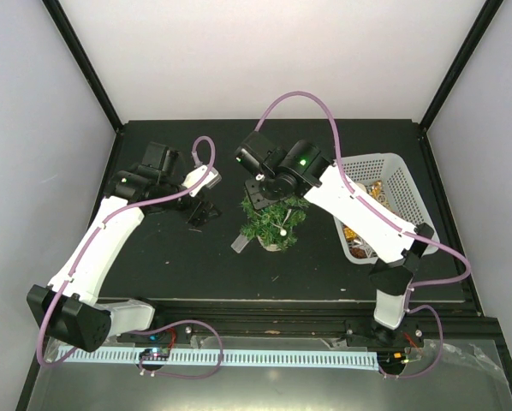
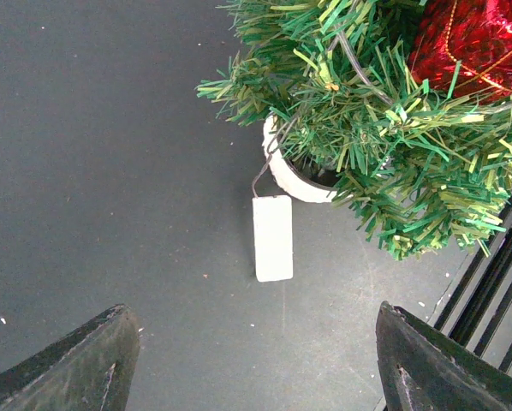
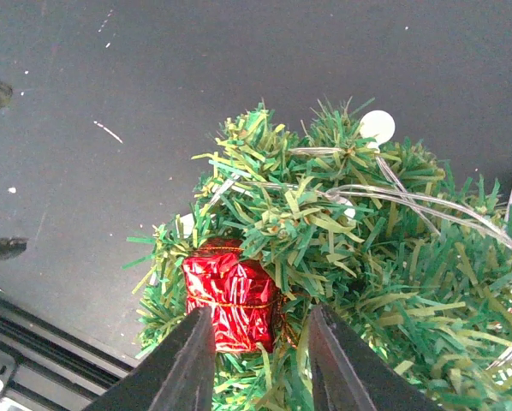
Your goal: Decorate the small christmas tree
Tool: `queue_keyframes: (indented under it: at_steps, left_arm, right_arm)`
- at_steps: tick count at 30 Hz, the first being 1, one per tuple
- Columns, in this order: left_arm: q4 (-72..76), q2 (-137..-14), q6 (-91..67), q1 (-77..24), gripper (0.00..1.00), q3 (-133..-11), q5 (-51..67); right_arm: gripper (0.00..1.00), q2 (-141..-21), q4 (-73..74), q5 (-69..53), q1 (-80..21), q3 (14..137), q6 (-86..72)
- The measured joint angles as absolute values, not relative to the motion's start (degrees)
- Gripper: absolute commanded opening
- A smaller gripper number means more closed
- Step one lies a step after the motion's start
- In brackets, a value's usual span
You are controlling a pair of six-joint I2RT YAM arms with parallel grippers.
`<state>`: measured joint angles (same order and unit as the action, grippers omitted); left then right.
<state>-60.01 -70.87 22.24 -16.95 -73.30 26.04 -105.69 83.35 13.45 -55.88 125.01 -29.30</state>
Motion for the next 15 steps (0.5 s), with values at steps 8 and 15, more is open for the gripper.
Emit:
queue_keyframes:
  at_steps: [8, 15]
  left_arm:
    - [-60.03, -70.87, 22.26, -16.95, 0.76, -73.32, 26.13]
    - [-60.03, -70.87, 22.26, -16.95, 0.77, -73.32, 26.13]
  right_arm:
    - [0.28, -104.71, 82.46, 11.73, -55.86, 123.74, -28.82]
    - [0.28, -104.62, 81.65, 11.38, -55.86, 120.42, -28.36]
